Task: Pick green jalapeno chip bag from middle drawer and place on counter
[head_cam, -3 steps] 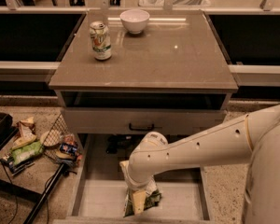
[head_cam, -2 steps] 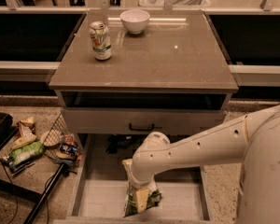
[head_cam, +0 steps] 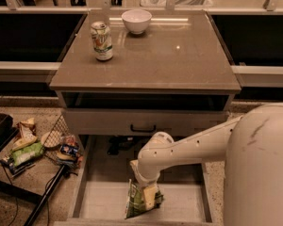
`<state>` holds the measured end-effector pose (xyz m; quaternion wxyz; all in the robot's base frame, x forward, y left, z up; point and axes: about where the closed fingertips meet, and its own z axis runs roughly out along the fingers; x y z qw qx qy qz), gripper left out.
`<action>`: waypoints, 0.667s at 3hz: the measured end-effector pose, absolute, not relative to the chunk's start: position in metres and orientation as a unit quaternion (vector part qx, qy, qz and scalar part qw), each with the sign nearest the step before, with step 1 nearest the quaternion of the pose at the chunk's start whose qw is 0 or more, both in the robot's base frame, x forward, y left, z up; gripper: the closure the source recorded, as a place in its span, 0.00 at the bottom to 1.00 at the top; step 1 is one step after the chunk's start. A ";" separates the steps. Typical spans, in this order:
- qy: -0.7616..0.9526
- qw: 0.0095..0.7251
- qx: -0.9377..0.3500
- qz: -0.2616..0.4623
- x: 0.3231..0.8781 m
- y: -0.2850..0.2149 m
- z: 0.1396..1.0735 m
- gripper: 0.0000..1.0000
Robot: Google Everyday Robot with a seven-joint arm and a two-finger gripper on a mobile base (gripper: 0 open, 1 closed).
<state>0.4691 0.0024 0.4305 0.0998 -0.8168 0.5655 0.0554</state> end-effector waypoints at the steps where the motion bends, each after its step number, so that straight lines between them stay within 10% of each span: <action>1: 0.568 0.079 -0.816 0.066 0.468 -0.006 0.405 0.18; 2: 0.575 0.076 -0.807 0.108 0.450 -0.002 0.372 0.50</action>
Offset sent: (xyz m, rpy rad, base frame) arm -0.0299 -0.0043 -0.0904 0.0344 0.1829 -0.0301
